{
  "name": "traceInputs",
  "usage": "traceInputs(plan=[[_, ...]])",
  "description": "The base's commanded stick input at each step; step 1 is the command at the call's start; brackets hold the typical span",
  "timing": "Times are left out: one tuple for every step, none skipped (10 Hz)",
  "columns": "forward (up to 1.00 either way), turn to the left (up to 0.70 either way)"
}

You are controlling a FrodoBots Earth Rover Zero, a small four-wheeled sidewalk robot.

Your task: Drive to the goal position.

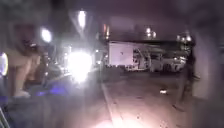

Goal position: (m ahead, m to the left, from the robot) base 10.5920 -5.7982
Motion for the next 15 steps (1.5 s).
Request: traceInputs(plan=[[0.45,0.00],[0.45,0.00],[0.45,0.00],[0.45,0.27],[0.45,0.27],[0.45,0.27],[0.45,0.12],[0.45,0.00],[0.45,0.00],[0.45,0.00],[0.45,0.00],[0.45,0.00],[0.45,0.00],[0.45,0.00],[0.45,0.00]])
